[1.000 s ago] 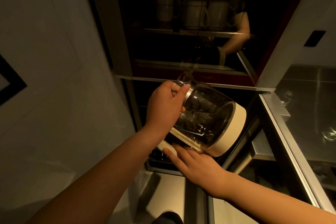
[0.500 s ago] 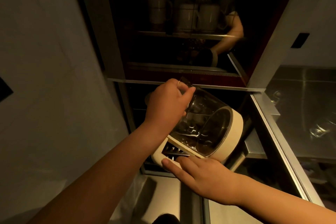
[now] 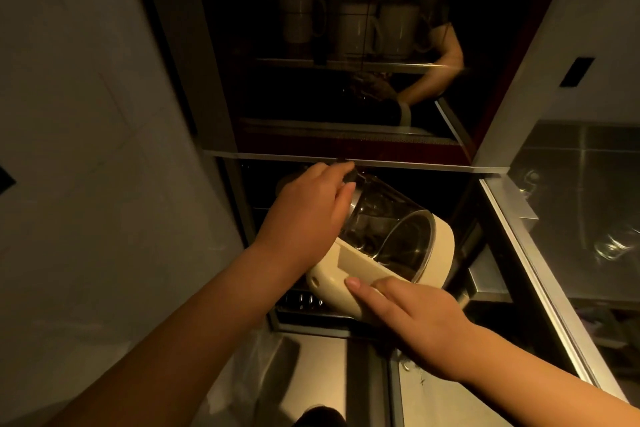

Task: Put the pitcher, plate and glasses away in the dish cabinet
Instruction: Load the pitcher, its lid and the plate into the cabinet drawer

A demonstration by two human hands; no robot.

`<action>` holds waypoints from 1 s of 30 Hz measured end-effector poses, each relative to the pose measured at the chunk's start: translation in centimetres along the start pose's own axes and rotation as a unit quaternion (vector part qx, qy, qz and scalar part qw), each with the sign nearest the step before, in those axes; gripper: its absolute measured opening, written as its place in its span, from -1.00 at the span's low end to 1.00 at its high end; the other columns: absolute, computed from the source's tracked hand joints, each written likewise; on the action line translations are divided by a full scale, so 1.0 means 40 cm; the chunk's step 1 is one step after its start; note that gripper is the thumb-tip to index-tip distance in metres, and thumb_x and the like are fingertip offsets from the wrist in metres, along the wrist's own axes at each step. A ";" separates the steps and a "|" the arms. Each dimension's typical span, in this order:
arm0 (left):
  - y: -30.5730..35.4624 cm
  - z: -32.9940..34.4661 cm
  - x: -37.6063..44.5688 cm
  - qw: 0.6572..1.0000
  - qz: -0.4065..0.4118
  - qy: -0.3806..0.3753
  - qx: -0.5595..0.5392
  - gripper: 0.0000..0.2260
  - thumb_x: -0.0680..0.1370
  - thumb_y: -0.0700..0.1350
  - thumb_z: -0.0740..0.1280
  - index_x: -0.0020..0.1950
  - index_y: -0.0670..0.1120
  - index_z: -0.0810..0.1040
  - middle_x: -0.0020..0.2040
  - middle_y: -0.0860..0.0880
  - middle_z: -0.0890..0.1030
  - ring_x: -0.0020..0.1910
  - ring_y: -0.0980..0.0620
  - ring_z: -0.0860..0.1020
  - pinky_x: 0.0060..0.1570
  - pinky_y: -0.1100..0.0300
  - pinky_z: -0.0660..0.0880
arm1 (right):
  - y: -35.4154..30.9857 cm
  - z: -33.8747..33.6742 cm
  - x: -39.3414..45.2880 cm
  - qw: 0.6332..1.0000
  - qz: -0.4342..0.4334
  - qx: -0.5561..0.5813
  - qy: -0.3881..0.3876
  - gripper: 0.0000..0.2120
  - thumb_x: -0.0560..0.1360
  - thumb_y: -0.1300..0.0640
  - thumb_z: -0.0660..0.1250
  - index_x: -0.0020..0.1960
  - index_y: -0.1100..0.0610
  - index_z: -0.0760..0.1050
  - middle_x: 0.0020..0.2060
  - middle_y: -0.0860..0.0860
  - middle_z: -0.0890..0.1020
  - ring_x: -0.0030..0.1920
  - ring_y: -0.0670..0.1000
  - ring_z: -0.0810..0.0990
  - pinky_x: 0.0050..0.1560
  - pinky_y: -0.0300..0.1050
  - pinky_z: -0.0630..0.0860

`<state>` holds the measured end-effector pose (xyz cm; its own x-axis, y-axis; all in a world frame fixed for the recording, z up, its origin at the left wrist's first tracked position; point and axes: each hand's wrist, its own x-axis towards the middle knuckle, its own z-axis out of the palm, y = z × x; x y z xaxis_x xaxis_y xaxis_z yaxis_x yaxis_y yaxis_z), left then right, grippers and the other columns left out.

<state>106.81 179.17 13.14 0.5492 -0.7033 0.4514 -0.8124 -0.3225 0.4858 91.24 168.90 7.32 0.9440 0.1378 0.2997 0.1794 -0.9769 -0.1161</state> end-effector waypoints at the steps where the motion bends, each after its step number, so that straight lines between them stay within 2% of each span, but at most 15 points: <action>1: -0.004 -0.001 0.001 1.000 0.000 -0.005 -0.001 -0.68 0.63 -0.07 0.14 0.38 -0.03 0.40 0.20 0.00 0.52 0.10 0.12 0.48 -0.01 0.37 0.30 | 0.007 0.002 0.001 0.999 -0.024 -0.025 0.014 -0.22 0.37 -0.02 0.43 0.44 0.09 0.10 -0.14 0.05 0.62 -0.27 -0.04 0.59 -0.42 -0.17 0.56; 2: -0.008 -0.001 0.002 1.000 0.000 -0.007 -0.001 -0.69 0.63 -0.09 0.14 0.37 -0.04 0.43 0.23 -0.01 0.52 0.15 0.10 0.47 0.04 0.36 0.30 | 0.013 0.005 -0.001 0.998 -0.038 -0.039 0.029 -0.04 0.24 0.07 0.56 0.45 0.11 0.05 -0.14 0.06 0.63 -0.28 -0.03 0.60 -0.46 -0.18 0.55; 4: -0.012 -0.003 0.001 1.000 0.006 -0.012 0.001 -0.70 0.63 -0.11 0.13 0.35 -0.05 0.45 0.25 -0.02 0.51 0.20 0.08 0.46 0.08 0.35 0.28 | 0.022 0.005 -0.004 0.997 -0.038 -0.043 0.052 0.11 0.12 0.13 0.63 0.45 0.10 0.00 -0.14 0.08 0.63 -0.29 -0.02 0.60 -0.48 -0.18 0.55; 8: -0.024 -0.022 -0.008 0.998 0.042 -0.033 0.040 -0.67 0.60 -0.19 0.19 0.37 -0.07 0.42 0.36 -0.07 0.44 0.29 0.00 0.43 0.17 0.30 0.28 | 0.046 0.001 0.001 0.993 -0.024 -0.064 0.093 0.12 0.03 0.17 0.65 0.44 0.10 0.11 -0.16 0.07 0.64 -0.31 -0.02 0.61 -0.49 -0.18 0.55; 11: -0.021 -0.028 -0.022 0.982 0.120 -0.086 0.119 -0.53 0.49 -0.27 0.34 0.39 -0.08 0.39 0.47 -0.09 0.29 0.35 -0.08 0.37 0.20 0.17 0.31 | 0.058 -0.006 0.012 0.987 0.078 -0.032 0.133 0.10 -0.01 0.20 0.66 0.42 0.09 0.19 -0.17 0.04 0.63 -0.35 -0.04 0.61 -0.47 -0.23 0.55; 13: -0.009 -0.024 -0.034 0.976 0.136 -0.110 0.128 -0.44 0.46 -0.28 0.37 0.43 -0.07 0.31 0.47 -0.06 0.29 0.41 -0.06 0.28 0.30 0.08 0.26 | 0.062 -0.008 0.015 0.979 0.130 0.017 0.159 0.06 0.05 0.24 0.63 0.44 0.06 0.17 -0.12 0.06 0.63 -0.30 0.00 0.64 -0.39 -0.18 0.56; 15: 0.005 -0.018 -0.043 0.976 0.145 -0.104 0.122 -0.44 0.46 -0.25 0.36 0.44 -0.08 0.29 0.41 -0.05 0.37 0.43 -0.02 0.26 0.36 0.09 0.18 | 0.071 -0.009 0.014 0.975 0.131 0.039 0.174 0.00 0.13 0.26 0.60 0.44 0.05 0.17 -0.07 0.07 0.63 -0.24 0.00 0.63 -0.29 -0.19 0.54; 18: 0.028 -0.009 -0.048 0.967 0.191 -0.104 0.134 -0.51 0.44 -0.22 0.39 0.35 -0.10 0.38 0.31 -0.06 0.46 0.33 0.01 0.39 0.26 0.24 0.21 | 0.079 -0.008 0.011 0.977 0.116 0.038 0.173 -0.02 0.15 0.26 0.59 0.44 0.04 0.17 -0.07 0.05 0.62 -0.23 -0.02 0.62 -0.27 -0.24 0.49; 21: 0.050 0.000 -0.046 0.963 0.204 -0.098 0.146 -0.53 0.36 -0.27 0.48 0.23 -0.13 0.47 0.17 -0.10 0.54 0.18 -0.04 0.50 0.05 0.24 0.40 | 0.083 -0.004 0.007 0.974 0.136 0.033 0.178 -0.03 0.13 0.24 0.61 0.42 0.02 0.21 -0.01 0.06 0.65 -0.18 -0.01 0.65 -0.21 -0.25 0.48; 23: 0.059 0.001 -0.040 0.961 0.209 -0.087 0.161 -0.53 0.30 -0.27 0.52 0.18 -0.15 0.50 0.11 -0.10 0.56 0.11 -0.04 0.54 -0.09 0.23 0.48 | 0.088 -0.001 0.007 0.970 0.146 0.047 0.190 -0.07 0.16 0.23 0.59 0.41 0.00 0.22 0.04 0.03 0.64 -0.07 -0.13 0.58 -0.09 -0.38 0.42; 25: 0.063 0.005 -0.031 0.954 0.223 -0.083 0.183 -0.54 0.32 -0.25 0.51 0.19 -0.14 0.50 0.11 -0.09 0.56 0.11 -0.04 0.53 -0.05 0.19 0.51 | 0.093 0.002 0.007 0.967 0.144 0.062 0.201 -0.11 0.20 0.23 0.56 0.42 -0.01 0.22 0.04 0.02 0.63 0.01 -0.19 0.49 -0.08 -0.47 0.34; 27: 0.065 0.015 -0.024 0.949 0.234 -0.091 0.192 -0.58 0.36 -0.25 0.47 0.19 -0.14 0.49 0.11 -0.09 0.55 0.11 -0.03 0.51 0.02 0.18 0.48 | 0.095 0.005 0.006 0.968 0.139 0.057 0.200 -0.14 0.22 0.21 0.55 0.41 -0.01 0.22 0.04 0.02 0.63 0.01 -0.15 0.51 -0.08 -0.42 0.37; 30: 0.062 0.029 -0.016 0.948 0.227 -0.095 0.202 -0.62 0.35 -0.27 0.47 0.13 -0.12 0.48 0.06 -0.07 0.53 0.05 0.00 0.50 -0.09 0.25 0.42 | 0.097 0.009 0.006 0.968 0.146 0.054 0.196 -0.15 0.22 0.22 0.57 0.39 -0.02 0.23 0.05 0.02 0.63 -0.05 -0.22 0.45 -0.05 -0.51 0.27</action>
<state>104.20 178.06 13.19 0.1110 -0.9169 0.3835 -0.9865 -0.1484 -0.0694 92.27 165.19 6.60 0.7847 -0.2353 0.5735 -0.0313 -0.9390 -0.3424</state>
